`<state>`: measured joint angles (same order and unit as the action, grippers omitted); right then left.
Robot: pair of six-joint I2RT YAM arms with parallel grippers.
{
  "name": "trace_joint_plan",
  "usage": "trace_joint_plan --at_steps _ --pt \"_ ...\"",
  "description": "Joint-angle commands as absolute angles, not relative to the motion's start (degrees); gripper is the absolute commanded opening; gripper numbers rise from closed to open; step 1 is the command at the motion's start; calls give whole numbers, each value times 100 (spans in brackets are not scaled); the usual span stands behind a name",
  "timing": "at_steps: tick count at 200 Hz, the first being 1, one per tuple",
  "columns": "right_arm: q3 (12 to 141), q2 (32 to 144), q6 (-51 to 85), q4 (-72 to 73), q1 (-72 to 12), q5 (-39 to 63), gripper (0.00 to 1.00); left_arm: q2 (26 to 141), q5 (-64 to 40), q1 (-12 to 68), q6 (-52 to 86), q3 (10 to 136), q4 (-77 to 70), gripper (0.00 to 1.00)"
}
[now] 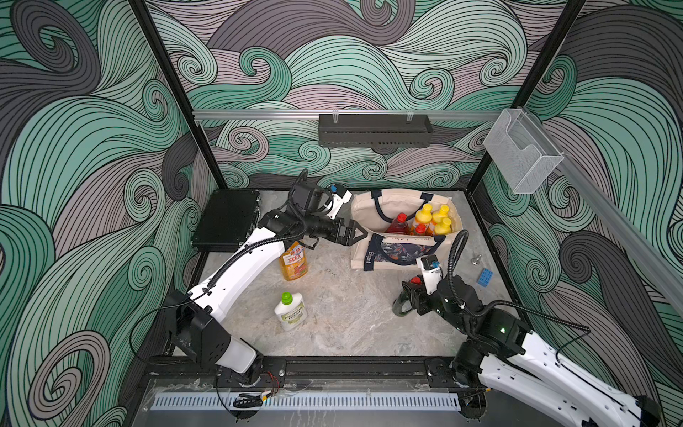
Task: Pack dish soap into the shopping bag
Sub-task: Pick up the bottle of dish soap at the center of the board.
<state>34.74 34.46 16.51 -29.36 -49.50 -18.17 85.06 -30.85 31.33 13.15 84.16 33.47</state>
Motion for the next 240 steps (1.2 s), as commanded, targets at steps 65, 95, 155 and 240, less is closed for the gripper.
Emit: trace_joint_plan --at_steps 65,95,155,240 --pt "3236 3518 1590 -2648 -4947 -1918 38 8552 -3015 3146 1208 8559 3472 99" --pt "3243 3431 1573 -2727 -4948 -1959 28 8577 -3015 3146 1221 8554 3472 99" --pt "3260 3327 1501 -2765 -4949 -2023 9 8545 -2979 3156 1199 8544 3472 99" --pt "3916 3743 1055 -2706 -4945 -2232 0 8603 -2979 3190 1296 8451 3327 99"
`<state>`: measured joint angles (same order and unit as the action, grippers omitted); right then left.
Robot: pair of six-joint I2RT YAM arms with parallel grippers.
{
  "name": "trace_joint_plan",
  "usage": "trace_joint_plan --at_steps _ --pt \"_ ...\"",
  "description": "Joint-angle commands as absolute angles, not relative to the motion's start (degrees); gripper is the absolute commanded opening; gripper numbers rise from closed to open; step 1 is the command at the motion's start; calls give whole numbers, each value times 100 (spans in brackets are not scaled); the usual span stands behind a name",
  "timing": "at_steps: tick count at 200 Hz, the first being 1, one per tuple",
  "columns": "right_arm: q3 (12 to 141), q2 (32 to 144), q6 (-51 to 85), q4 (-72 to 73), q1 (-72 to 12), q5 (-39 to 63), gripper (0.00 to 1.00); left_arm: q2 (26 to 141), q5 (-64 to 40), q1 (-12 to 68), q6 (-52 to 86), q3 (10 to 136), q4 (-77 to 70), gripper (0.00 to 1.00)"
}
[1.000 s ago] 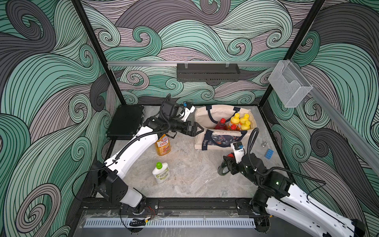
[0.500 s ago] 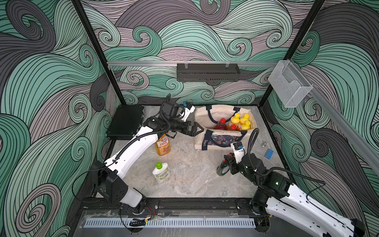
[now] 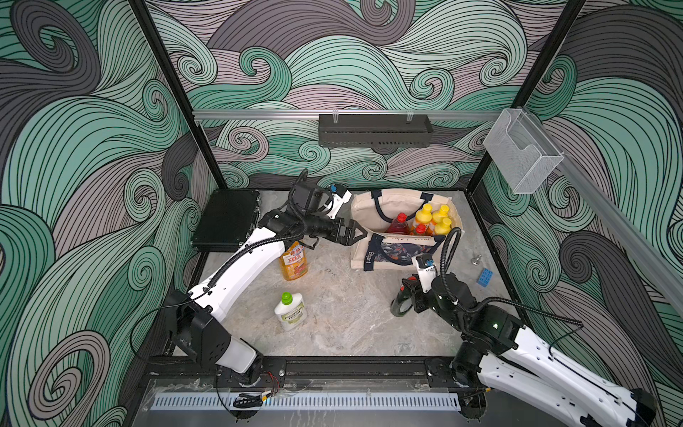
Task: Pack dish soap into the shopping bag
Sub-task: Pick up the bottle of dish soap at the center of the board.
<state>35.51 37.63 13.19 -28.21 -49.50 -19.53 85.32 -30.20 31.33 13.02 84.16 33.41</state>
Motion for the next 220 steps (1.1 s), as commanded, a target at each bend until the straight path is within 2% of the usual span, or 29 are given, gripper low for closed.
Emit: trace_joint_plan --at_steps 1,49,116,220 --pt "3922 3744 1050 -2702 -4947 -2237 0 8608 -2979 3190 1294 8453 3329 99" --pt "4255 3875 792 -2684 -4948 -2225 0 8617 -2937 3208 1328 8399 3247 99" --pt "5137 4249 708 -3018 -4939 -2098 0 8706 -2339 3191 1552 8350 3010 99" --pt "6860 5093 226 -3567 -4878 -1841 0 9361 -1718 3168 1680 9024 2892 99"
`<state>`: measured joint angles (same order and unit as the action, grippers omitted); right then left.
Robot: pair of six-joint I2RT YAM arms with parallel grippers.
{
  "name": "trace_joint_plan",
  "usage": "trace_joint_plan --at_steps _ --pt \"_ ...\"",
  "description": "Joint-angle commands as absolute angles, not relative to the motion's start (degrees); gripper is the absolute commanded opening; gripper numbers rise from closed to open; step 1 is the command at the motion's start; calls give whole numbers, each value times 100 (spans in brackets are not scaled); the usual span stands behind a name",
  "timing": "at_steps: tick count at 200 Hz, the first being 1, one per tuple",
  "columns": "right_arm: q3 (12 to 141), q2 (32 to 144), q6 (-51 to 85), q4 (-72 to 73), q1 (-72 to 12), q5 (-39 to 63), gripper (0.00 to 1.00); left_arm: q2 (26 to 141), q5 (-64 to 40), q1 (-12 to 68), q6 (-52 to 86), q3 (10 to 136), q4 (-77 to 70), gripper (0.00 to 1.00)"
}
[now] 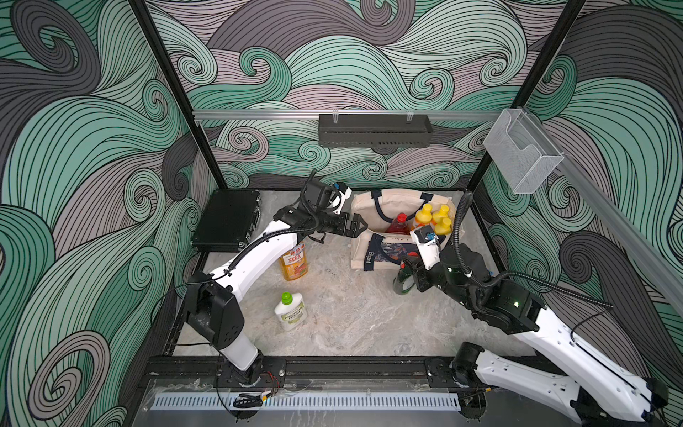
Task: Pack dish soap into the shopping bag
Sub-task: Pick up the bottle of dish soap at the center of the board.
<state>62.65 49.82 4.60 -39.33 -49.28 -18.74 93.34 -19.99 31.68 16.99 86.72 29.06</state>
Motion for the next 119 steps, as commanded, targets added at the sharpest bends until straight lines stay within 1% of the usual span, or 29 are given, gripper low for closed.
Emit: trace_joint_plan --at_steps 1,13,22,35,69,85,119 --pt "6875 5104 223 -3572 -4874 -1830 0 9360 -1707 3170 1671 9025 2892 99" --pt "7095 5247 187 -3635 -4835 -1780 0 9399 -1610 3164 1646 9059 2875 96" --pt "7243 5351 144 -3695 -4818 -1751 0 9447 -1609 3168 1633 9107 2874 90" --pt "7469 5506 114 -3814 -4775 -1707 0 9544 -1600 3169 1612 9212 2932 85" --pt "7997 5846 70 -4067 -4626 -1472 0 9701 -1647 3166 1586 9345 2997 78" --pt "8242 5966 70 -4181 -4554 -1385 0 9743 -1704 3164 1611 9344 2988 72" --pt "8780 6199 125 -4464 -4429 -1277 0 9758 -1741 3155 1615 9286 2971 65"
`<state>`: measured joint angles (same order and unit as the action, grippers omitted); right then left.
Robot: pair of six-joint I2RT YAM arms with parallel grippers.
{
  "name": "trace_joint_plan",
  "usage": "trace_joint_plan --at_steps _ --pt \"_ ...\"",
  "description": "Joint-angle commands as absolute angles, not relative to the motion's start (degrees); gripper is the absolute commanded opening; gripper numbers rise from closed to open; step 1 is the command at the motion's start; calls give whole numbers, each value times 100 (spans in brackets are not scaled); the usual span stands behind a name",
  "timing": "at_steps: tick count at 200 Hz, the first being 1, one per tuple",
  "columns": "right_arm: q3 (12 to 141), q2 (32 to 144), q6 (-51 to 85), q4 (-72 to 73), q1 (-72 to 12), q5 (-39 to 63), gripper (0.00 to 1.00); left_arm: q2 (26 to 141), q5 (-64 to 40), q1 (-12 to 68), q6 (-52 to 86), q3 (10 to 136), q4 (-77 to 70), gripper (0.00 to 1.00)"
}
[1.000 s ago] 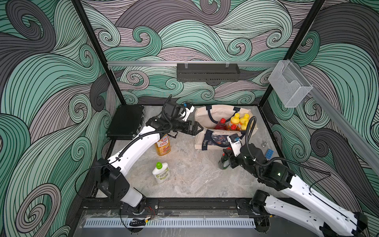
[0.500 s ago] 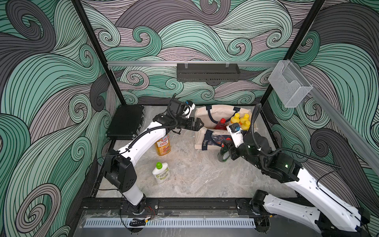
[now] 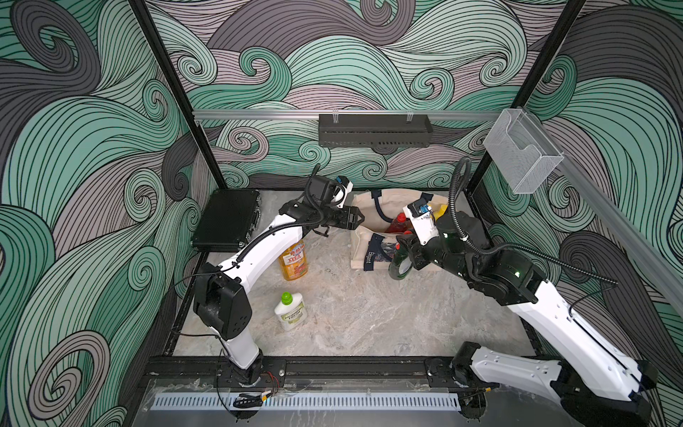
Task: Pack dish soap into the shopping bag
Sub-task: Pick up the bottle of dish soap at the center of the board, then place the bottle of dish soap in the shopping bag.
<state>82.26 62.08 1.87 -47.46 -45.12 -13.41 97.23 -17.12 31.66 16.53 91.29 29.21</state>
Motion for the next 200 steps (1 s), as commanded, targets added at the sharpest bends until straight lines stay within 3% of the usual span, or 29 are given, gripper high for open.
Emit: trace_joint_plan --at_steps 1,200 --pt "8793 6206 124 -4469 -4429 -1271 0 9761 -1741 3155 1612 9284 2966 65" --pt "11469 7883 88 -5312 -3534 -669 0 9832 -2126 3129 1733 9038 2925 61"
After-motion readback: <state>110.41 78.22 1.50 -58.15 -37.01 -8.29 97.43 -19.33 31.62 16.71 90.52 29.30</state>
